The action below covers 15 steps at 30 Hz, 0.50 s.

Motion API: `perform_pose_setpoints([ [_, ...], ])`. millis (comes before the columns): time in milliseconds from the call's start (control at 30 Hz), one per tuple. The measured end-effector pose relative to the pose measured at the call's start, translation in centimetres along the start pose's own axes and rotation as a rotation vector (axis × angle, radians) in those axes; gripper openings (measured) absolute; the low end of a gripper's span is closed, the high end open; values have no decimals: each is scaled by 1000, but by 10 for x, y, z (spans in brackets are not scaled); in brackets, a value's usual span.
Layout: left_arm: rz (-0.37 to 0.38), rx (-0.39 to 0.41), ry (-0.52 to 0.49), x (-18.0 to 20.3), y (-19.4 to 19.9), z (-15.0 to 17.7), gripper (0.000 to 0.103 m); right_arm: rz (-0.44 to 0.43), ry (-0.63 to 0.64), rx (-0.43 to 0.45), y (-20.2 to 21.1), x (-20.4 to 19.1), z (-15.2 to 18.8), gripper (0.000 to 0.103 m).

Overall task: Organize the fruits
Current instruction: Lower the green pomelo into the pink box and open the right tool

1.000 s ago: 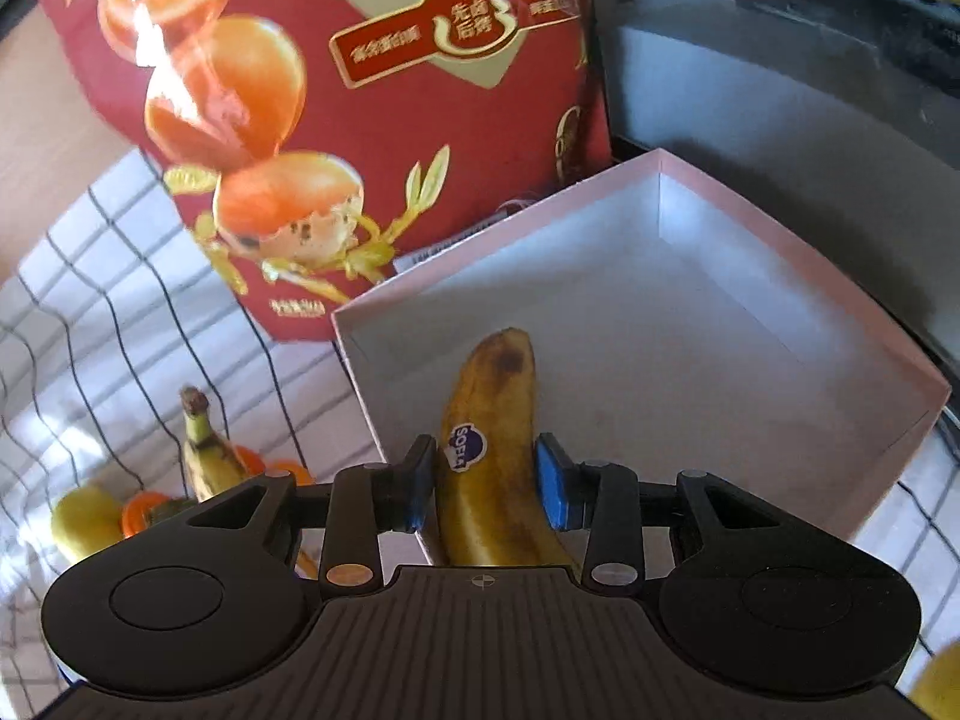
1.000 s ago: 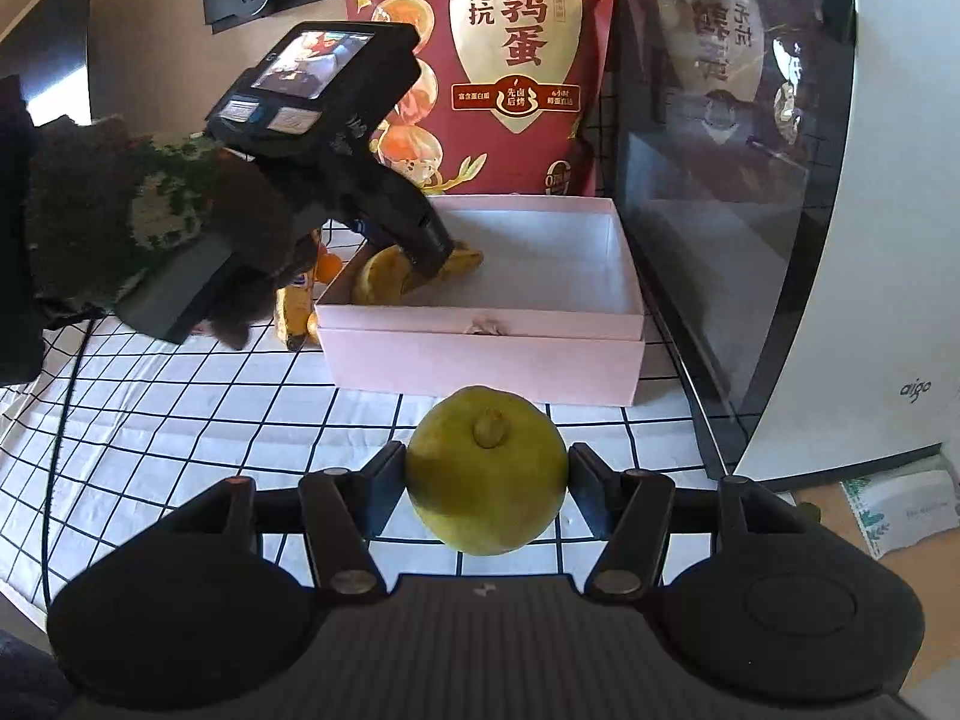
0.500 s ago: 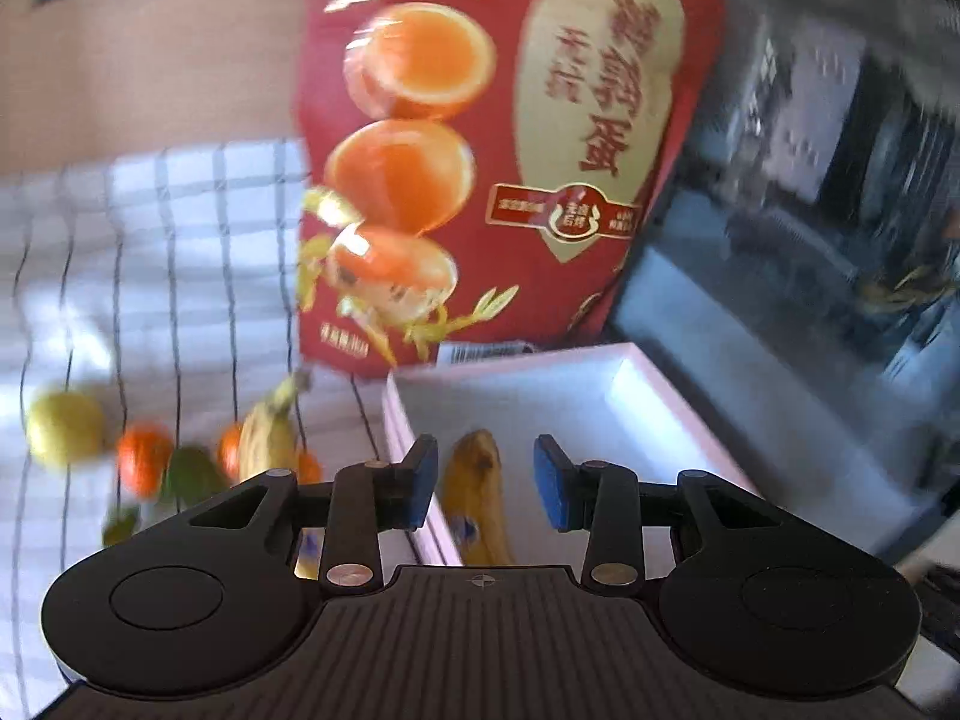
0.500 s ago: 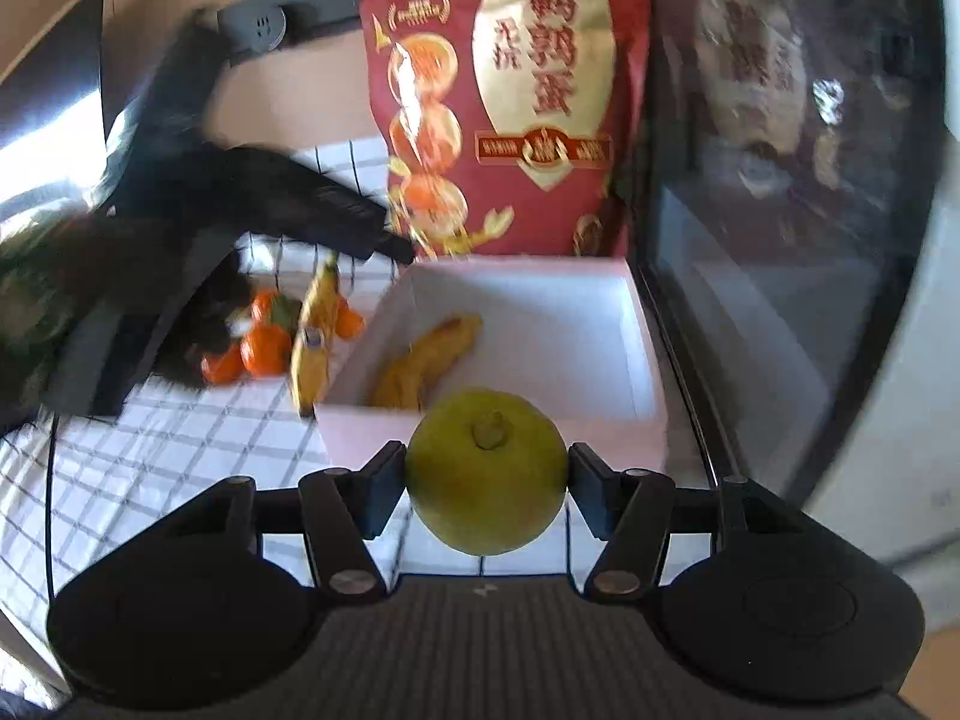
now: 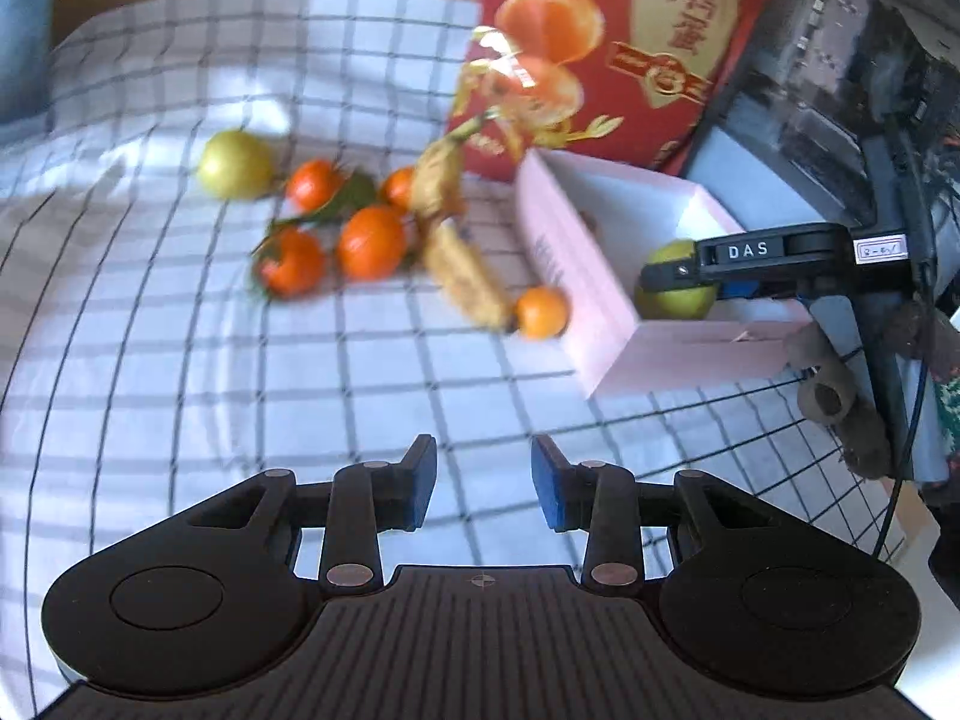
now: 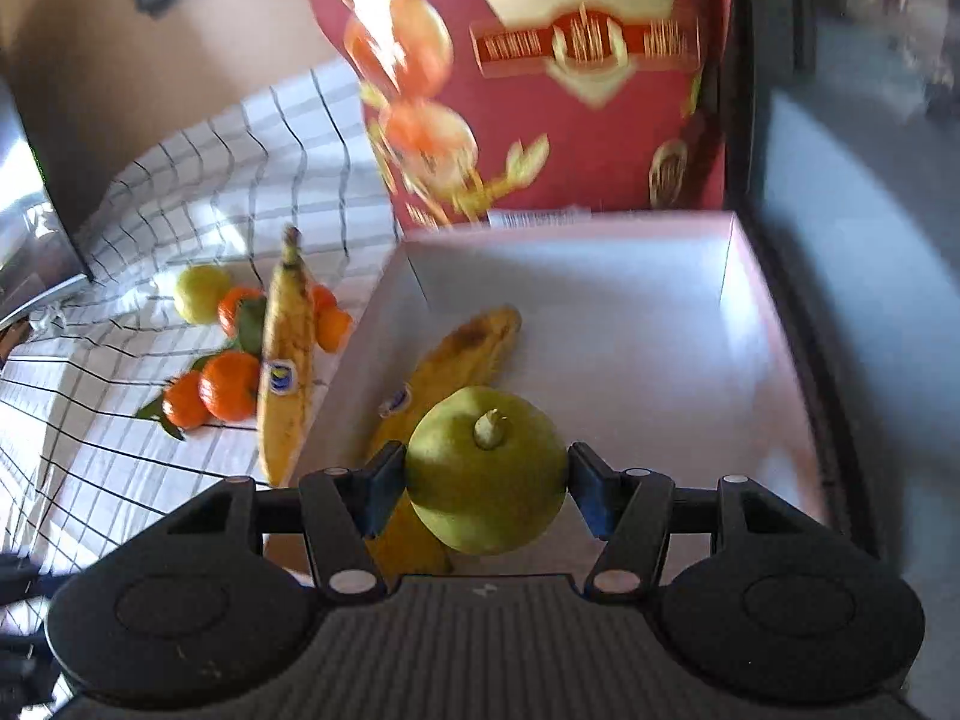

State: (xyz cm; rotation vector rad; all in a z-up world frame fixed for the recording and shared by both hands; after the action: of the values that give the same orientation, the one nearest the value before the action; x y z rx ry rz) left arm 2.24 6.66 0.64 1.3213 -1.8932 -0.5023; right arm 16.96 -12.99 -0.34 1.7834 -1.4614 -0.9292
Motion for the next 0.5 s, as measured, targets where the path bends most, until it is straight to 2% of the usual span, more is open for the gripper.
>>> perform_pose_setpoints([
  [67,-2,5,42,-8,5,5,39,8,-14,-39,-7,3,5,59],
  [167,-4,12,84,-17,5,8,39,14,-1,-53,-5,3,7,59],
  [333,-1,7,101,-24,1,5,39,21,33,-77,-2,0,9,60],
  [500,9,-4,80,-21,-3,2,39,19,45,-11,8,-3,7,60],
])
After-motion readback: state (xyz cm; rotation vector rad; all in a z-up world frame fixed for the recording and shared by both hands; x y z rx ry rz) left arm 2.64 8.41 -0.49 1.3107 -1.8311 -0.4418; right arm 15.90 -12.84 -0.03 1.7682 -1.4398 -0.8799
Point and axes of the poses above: each gripper's, at about its wrist camera, not at the fingertips, and y roughly against the way its jaws point, x to its right, z to its underside, the point moved 8 cm from there along -y, roughly the way its jaws point, and after that the axes turned 10 degrees about z, right-handed, at the moved point
